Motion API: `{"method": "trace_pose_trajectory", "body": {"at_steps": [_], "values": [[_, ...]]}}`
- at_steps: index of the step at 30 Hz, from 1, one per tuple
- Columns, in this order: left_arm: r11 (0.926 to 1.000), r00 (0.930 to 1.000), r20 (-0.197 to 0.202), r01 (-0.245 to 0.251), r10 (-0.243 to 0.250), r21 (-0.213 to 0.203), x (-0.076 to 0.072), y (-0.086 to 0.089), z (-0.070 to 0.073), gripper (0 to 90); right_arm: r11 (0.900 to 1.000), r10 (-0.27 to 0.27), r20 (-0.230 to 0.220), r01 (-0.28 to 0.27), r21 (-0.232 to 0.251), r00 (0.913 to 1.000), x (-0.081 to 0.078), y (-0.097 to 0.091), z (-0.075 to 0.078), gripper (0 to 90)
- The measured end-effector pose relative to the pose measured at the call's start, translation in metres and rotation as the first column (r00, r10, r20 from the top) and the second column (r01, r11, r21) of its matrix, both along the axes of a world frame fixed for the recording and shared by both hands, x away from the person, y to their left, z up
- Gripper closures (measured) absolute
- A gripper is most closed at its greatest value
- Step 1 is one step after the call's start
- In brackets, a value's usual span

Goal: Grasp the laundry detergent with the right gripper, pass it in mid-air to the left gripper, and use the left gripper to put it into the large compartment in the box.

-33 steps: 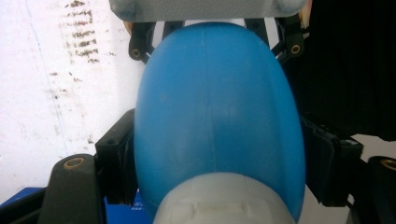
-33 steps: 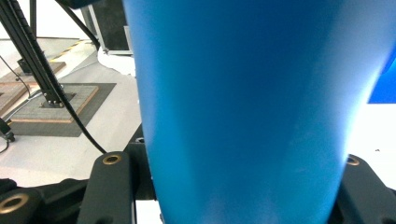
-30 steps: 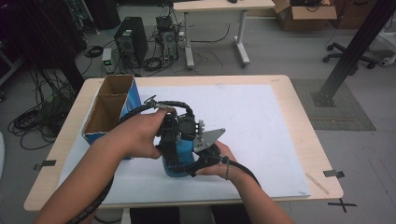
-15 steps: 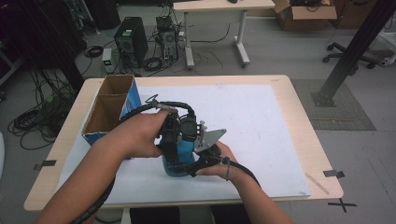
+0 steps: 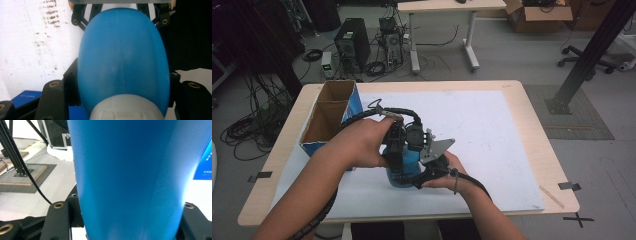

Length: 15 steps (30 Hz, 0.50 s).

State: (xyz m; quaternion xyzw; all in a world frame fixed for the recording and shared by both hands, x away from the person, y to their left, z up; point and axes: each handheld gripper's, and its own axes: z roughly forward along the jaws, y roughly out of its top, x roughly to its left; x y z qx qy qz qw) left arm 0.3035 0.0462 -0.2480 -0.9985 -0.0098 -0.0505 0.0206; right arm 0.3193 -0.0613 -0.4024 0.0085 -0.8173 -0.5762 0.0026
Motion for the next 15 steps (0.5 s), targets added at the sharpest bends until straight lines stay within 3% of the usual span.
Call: {"method": "trace_pose_trajectory", "body": {"at_steps": [7,12,15], "values": [[0.9997,0.9996,-0.010,-0.026,0.026,0.004,0.0005,-0.0021,0.0029,38.4,0.9998,-0.001,0.009,0.001,0.021,1.0000,-0.0012,-0.0020,0.0011,40.8],[0.9988,0.9989,-0.018,-0.042,0.043,0.023,0.0023,-0.0034,0.0017,38.5,0.9997,-0.015,0.013,0.015,0.021,0.9998,-0.0022,-0.0022,-0.0004,27.1],[0.9987,0.9988,-0.016,-0.046,0.047,0.021,0.0032,-0.0032,0.0026,38.5,0.9996,-0.024,0.011,0.023,0.015,0.9997,-0.0028,-0.0025,-0.0022,23.9]]}}
